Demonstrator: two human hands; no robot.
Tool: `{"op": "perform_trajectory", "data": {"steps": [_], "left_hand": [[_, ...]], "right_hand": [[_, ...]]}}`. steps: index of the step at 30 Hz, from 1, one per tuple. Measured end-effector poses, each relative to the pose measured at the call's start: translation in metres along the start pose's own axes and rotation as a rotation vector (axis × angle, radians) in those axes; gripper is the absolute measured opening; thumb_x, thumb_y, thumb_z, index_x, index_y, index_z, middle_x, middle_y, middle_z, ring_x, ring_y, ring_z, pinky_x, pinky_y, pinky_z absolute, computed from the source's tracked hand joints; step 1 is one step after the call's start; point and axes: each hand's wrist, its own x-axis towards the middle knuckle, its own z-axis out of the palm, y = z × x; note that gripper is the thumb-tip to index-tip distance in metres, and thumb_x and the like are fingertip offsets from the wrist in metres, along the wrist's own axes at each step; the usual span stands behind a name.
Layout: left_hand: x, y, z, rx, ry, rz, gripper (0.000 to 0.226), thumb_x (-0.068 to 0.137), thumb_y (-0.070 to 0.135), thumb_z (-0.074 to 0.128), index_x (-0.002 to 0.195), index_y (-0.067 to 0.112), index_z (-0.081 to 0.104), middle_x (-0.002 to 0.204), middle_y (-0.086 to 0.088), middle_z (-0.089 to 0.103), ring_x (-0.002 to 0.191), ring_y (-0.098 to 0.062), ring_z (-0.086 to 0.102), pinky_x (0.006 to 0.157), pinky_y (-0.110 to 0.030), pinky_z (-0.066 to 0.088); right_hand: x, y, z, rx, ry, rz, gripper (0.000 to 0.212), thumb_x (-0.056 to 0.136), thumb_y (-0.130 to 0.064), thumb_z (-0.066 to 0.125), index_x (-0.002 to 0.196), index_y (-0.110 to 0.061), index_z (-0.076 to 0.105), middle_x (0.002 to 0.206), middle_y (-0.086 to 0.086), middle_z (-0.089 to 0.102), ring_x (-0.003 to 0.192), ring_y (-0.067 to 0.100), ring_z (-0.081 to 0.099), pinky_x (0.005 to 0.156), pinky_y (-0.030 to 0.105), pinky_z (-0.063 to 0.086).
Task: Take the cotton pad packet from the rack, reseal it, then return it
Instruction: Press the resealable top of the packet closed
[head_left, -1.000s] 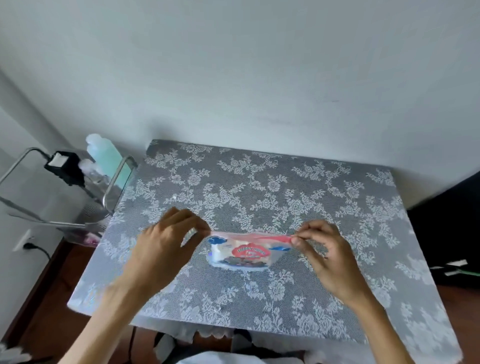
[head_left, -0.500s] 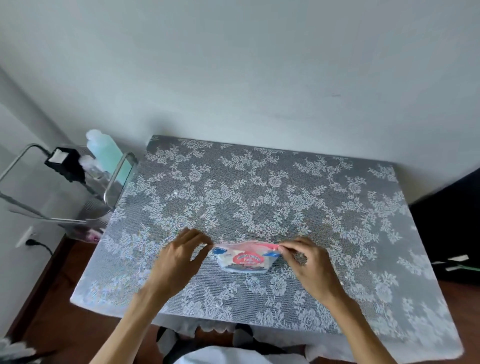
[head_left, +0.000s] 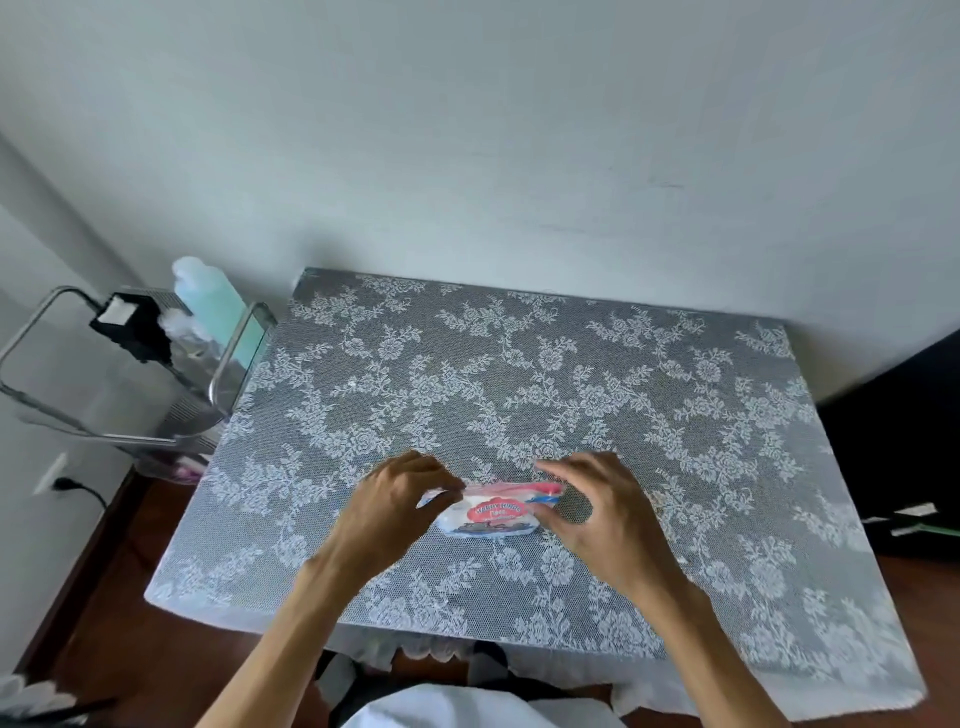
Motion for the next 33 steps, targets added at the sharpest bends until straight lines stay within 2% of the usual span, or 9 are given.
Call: {"op": "perform_trajectory", "data": {"steps": [5, 8, 11, 15, 18, 22, 26, 29, 33], "left_hand": [[-0.002, 0.003, -0.001, -0.001, 0.014, 0.007, 0.02, 0.092, 0.035, 0.059, 0.1, 0.023, 0.073, 0.097, 0.011, 0.07, 0.088, -0.004, 0.062, 0.072, -0.022, 0.056], [-0.004, 0.006, -0.004, -0.006, 0.021, 0.021, 0.018, 0.092, 0.032, 0.061, 0.098, 0.021, 0.073, 0.095, 0.01, 0.071, 0.086, -0.006, 0.063, 0.069, -0.022, 0.055], [-0.004, 0.006, -0.007, -0.024, 0.017, 0.029, 0.015, 0.091, 0.028, 0.064, 0.099, 0.019, 0.073, 0.094, 0.007, 0.071, 0.085, -0.008, 0.064, 0.069, -0.022, 0.055], [-0.002, 0.007, -0.01, -0.037, -0.017, 0.067, 0.014, 0.09, 0.019, 0.067, 0.099, 0.012, 0.074, 0.094, 0.001, 0.073, 0.078, -0.01, 0.068, 0.069, -0.014, 0.054], [0.003, 0.006, -0.014, -0.015, -0.027, 0.093, 0.014, 0.091, 0.016, 0.066, 0.1, 0.01, 0.074, 0.096, -0.001, 0.073, 0.078, -0.013, 0.069, 0.065, -0.023, 0.059], [0.006, 0.004, -0.017, -0.013, -0.018, 0.098, 0.013, 0.091, 0.015, 0.066, 0.102, 0.012, 0.073, 0.096, 0.001, 0.073, 0.077, -0.01, 0.069, 0.066, -0.009, 0.049], [0.004, 0.005, -0.019, 0.027, -0.006, 0.118, 0.015, 0.089, 0.018, 0.067, 0.101, 0.013, 0.073, 0.094, 0.003, 0.073, 0.08, -0.009, 0.067, 0.066, -0.015, 0.053], [0.002, 0.003, -0.019, 0.011, 0.01, 0.096, 0.015, 0.09, 0.021, 0.066, 0.1, 0.014, 0.073, 0.093, 0.005, 0.073, 0.078, -0.007, 0.067, 0.065, -0.02, 0.057], [0.0, 0.0, -0.018, -0.038, 0.0, 0.082, 0.013, 0.089, 0.02, 0.067, 0.097, 0.012, 0.074, 0.092, 0.003, 0.07, 0.074, -0.004, 0.064, 0.067, -0.011, 0.051]], "right_hand": [[0.012, -0.006, 0.003, -0.065, -0.06, -0.067, 0.033, 0.081, -0.041, 0.063, 0.104, -0.02, 0.072, 0.092, -0.008, 0.068, 0.079, 0.007, 0.057, 0.078, 0.035, 0.055], [0.014, -0.001, 0.004, -0.156, -0.136, -0.159, 0.031, 0.081, -0.034, 0.072, 0.107, -0.018, 0.07, 0.094, -0.006, 0.07, 0.082, 0.009, 0.057, 0.079, 0.033, 0.054], [0.015, 0.003, 0.001, -0.184, -0.2, -0.202, 0.029, 0.085, -0.03, 0.068, 0.111, -0.016, 0.068, 0.099, -0.005, 0.071, 0.084, 0.007, 0.058, 0.085, 0.025, 0.049], [0.016, 0.007, -0.008, -0.108, -0.234, -0.143, 0.027, 0.092, -0.026, 0.059, 0.115, -0.015, 0.068, 0.102, -0.003, 0.07, 0.078, 0.001, 0.057, 0.073, 0.014, 0.053], [0.015, 0.008, -0.012, -0.116, -0.252, -0.147, 0.026, 0.096, -0.025, 0.055, 0.118, -0.017, 0.067, 0.106, -0.002, 0.072, 0.08, 0.004, 0.066, 0.068, 0.007, 0.051], [0.018, 0.012, -0.016, -0.054, -0.281, -0.09, 0.025, 0.098, -0.023, 0.053, 0.117, -0.018, 0.067, 0.104, -0.002, 0.071, 0.073, 0.004, 0.064, 0.066, 0.007, 0.051], [0.021, 0.022, -0.018, -0.003, -0.301, -0.022, 0.022, 0.095, -0.023, 0.057, 0.112, -0.018, 0.068, 0.099, -0.003, 0.07, 0.063, -0.003, 0.06, 0.056, 0.009, 0.048], [0.019, 0.032, -0.015, 0.05, -0.3, 0.01, 0.021, 0.092, -0.022, 0.061, 0.11, -0.015, 0.069, 0.094, -0.002, 0.07, 0.066, -0.016, 0.056, 0.046, 0.007, 0.041], [0.016, 0.043, -0.01, 0.05, -0.304, 0.021, 0.021, 0.091, -0.016, 0.064, 0.111, -0.016, 0.069, 0.093, -0.003, 0.07, 0.063, -0.01, 0.058, 0.04, 0.01, 0.039]]}}
